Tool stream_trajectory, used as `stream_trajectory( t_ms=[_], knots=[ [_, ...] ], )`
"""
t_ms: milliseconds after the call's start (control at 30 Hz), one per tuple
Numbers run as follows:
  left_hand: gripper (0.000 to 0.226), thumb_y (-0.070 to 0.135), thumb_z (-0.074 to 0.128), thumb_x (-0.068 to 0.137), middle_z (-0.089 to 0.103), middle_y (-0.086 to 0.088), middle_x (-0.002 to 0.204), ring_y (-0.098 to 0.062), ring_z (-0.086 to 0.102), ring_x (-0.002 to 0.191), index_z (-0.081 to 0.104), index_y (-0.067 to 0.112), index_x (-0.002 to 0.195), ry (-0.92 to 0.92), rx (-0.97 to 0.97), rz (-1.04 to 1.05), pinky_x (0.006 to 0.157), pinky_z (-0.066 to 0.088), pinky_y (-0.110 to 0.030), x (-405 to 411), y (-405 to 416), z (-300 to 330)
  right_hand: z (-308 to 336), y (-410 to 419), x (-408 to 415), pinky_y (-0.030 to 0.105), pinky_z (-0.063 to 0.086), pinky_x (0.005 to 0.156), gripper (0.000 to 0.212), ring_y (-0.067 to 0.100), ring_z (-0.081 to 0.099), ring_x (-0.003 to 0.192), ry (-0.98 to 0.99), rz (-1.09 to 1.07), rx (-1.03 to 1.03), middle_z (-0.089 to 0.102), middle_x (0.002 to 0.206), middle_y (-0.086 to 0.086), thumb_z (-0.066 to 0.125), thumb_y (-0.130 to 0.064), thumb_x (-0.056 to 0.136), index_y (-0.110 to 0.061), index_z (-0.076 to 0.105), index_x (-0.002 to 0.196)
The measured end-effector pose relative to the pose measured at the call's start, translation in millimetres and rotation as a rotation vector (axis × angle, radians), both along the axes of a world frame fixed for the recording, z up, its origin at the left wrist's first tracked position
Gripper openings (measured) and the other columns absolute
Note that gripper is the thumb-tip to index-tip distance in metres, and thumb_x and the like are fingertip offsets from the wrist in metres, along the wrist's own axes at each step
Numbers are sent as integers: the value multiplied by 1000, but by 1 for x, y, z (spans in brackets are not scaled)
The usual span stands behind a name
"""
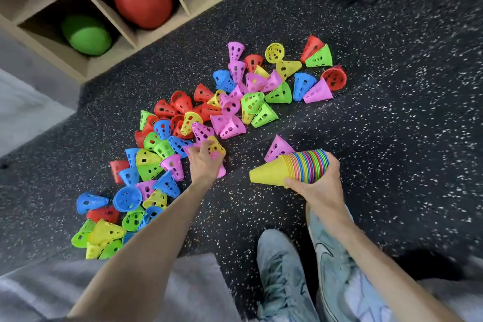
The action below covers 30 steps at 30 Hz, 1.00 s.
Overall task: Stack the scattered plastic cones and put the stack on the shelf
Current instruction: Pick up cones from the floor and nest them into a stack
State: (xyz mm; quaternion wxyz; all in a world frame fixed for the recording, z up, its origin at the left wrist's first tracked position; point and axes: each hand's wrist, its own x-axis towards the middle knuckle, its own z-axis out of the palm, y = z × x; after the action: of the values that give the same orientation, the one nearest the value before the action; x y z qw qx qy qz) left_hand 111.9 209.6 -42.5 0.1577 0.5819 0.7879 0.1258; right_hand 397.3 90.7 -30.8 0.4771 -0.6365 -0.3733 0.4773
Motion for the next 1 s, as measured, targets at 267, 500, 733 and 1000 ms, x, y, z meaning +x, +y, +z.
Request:
stream_trajectory(
  t_ms=[267, 500, 733, 1000],
  knots=[
    [40, 47, 70, 94, 63, -4, 95, -16, 56, 66, 47, 15, 104, -151, -12, 114, 50, 36, -25, 4, -13, 7, 2, 0, -2, 15, 47, 78, 100, 4, 55, 105, 0, -2, -14, 50, 122, -4, 94, -23, 64, -24, 33, 142],
    [65, 26, 77, 91, 70, -12, 98, -16, 62, 58, 33, 20, 138, -396, 153, 138, 40, 42, -15, 16, -33, 14, 4, -3, 2, 34, 54, 94, 97, 12, 61, 103, 17, -30, 7, 54, 118, -3, 94, -21, 61, -22, 37, 139],
    [102, 23, 84, 84, 44, 13, 126, -14, 60, 109, 15, 35, 160, -520, 172, -2, 85, 54, -17, 27, -69, 32, 3, -8, 4, 35, 50, 98, 90, 15, 61, 106, -24, -8, 49, 55, 117, -1, 94, -19, 63, -21, 38, 134],
    [90, 23, 89, 78, 49, 10, 123, -16, 54, 117, 32, 47, 144, -493, 200, -76, 99, 53, -45, 24, -116, 23, 7, -18, 6, 37, 50, 98, 96, 18, 62, 105, -42, -17, 39, 58, 119, 6, 93, -35, 57, -18, 38, 134]
  ],
)
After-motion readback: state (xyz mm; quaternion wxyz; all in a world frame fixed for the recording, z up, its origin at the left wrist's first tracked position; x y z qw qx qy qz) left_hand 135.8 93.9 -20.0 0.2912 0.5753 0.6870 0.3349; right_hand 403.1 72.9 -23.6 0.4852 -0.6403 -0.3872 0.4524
